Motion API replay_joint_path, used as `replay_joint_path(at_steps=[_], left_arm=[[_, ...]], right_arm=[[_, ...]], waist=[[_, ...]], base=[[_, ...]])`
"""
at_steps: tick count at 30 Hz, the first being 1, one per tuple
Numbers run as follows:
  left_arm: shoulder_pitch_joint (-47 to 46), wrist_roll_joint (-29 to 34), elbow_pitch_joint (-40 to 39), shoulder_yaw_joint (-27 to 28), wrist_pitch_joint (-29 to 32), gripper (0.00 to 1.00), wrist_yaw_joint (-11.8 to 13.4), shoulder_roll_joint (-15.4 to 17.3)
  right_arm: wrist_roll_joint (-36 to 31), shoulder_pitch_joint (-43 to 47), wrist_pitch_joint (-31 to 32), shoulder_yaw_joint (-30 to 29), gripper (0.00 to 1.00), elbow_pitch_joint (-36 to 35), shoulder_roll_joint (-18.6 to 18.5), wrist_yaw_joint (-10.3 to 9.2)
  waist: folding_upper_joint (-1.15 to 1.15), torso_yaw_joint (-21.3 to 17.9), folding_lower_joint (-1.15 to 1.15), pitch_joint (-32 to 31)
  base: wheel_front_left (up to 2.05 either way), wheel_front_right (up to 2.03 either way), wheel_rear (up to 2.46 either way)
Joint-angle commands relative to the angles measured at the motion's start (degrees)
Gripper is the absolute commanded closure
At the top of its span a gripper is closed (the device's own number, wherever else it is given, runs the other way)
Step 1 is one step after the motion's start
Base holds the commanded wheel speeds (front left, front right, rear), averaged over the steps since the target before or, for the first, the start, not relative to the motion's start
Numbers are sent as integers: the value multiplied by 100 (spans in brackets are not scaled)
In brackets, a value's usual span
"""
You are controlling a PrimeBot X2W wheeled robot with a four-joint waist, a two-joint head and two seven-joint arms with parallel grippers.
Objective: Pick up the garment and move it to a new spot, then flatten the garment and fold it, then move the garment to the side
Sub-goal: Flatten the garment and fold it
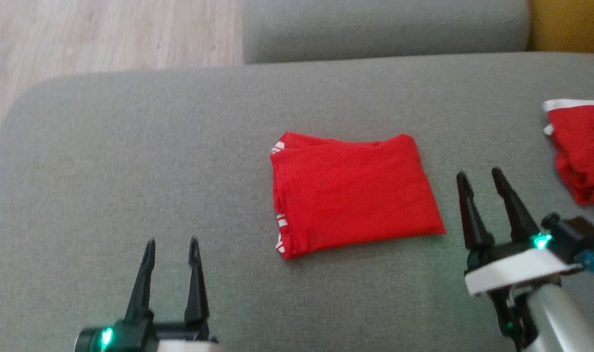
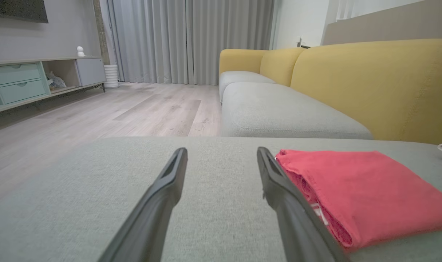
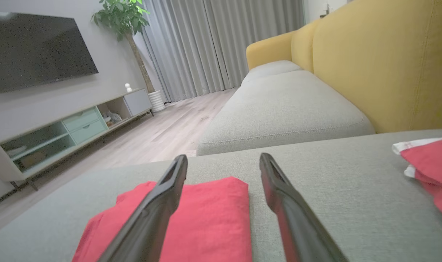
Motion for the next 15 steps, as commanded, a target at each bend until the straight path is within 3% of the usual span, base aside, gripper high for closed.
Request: replay_joint_path(at_steps=[1, 7, 15], left_arm=[[45, -14, -173, 272, -29, 0, -23, -45], [442, 102, -123, 501, -29, 0, -181, -53], [598, 285, -132, 660, -29, 0, -358, -71]], right_arm=[[-267, 2, -75, 111, 0, -220, -79, -4], [-1195, 710, -77, -93, 0, -305, 95, -4], [-1827, 1270, -78, -409, 0, -407, 505, -4]], waist=[[0, -170, 1, -257], [0, -182, 1, -589], [0, -126, 1, -754]], base=[[0, 0, 0], [0, 0, 0], [0, 0, 0]])
